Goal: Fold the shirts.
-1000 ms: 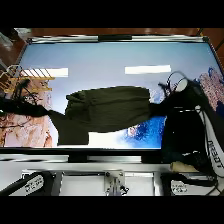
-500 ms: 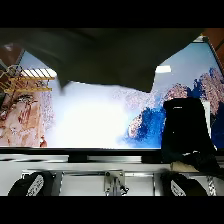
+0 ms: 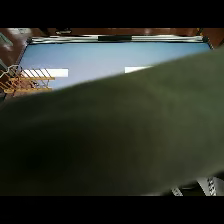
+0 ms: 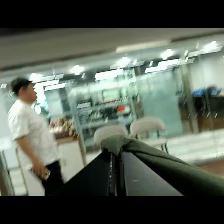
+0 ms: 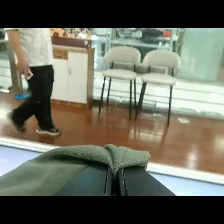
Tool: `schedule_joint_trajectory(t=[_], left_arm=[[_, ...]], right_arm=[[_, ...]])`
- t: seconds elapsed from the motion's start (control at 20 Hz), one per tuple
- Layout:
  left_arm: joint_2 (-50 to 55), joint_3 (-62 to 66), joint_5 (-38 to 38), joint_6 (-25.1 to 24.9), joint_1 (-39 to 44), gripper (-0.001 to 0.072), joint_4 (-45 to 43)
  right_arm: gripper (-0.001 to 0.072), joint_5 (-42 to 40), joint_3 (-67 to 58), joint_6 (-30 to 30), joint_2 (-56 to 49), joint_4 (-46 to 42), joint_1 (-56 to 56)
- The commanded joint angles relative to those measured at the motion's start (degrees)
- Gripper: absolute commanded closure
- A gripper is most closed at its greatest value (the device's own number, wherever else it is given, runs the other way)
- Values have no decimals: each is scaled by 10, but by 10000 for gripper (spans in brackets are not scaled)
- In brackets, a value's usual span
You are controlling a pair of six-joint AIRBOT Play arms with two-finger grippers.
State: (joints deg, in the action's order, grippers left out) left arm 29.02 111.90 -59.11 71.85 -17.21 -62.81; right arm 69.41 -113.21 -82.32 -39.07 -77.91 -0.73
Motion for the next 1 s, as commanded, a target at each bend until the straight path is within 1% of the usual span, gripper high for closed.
schedule_joint_trajectory(t=[0.0, 0.1, 0.15, 0.2, 0.3, 0.35, 0.45, 0.5, 0.6, 0.7, 0.75, 0.8, 0.85, 0.95], left_arm=[[-9, -19, -112, 11, 0, 676, -39], [-9, -76, -140, 11, 0, 676, -48], [-9, -122, -148, 11, 0, 676, -53], [-9, -180, -151, 11, 0, 676, -57], [-6, -315, -142, 11, 0, 676, -55], [0, -379, -126, 11, 0, 676, -51], [27, -496, -62, 11, 0, 676, -47], [52, -542, -21, 11, 0, 676, -37], [129, -587, 45, 10, 1, 676, -2], [229, -576, 100, 6, 1, 676, 37], [276, -558, 118, -13, 4, 676, 57], [325, -536, 137, -37, 10, 676, 75], [368, -516, 157, -46, 16, 676, 90], [448, -475, 188, -47, 29, 676, 110]], right_arm=[[639, 130, -1, -58, -2, -46, 0], [639, 253, 0, -76, -49, -62, 0], [639, 301, 12, -85, -80, -69, 0], [639, 322, 37, -91, -106, -69, 0], [639, 305, 129, -97, -160, -67, 0], [639, 278, 183, -101, -186, -68, 0], [639, 189, 292, -103, -246, -66, -1], [639, 134, 325, -103, -282, -57, -1], [639, 37, 336, -97, -375, -2, -1], [639, -61, 326, -76, -445, 56, -1], [639, -112, 317, -68, -474, 76, -1], [639, -156, 306, -64, -497, 89, -1], [639, -194, 296, -63, -515, 95, -2], [639, -278, 285, -54, -544, 97, -13]])
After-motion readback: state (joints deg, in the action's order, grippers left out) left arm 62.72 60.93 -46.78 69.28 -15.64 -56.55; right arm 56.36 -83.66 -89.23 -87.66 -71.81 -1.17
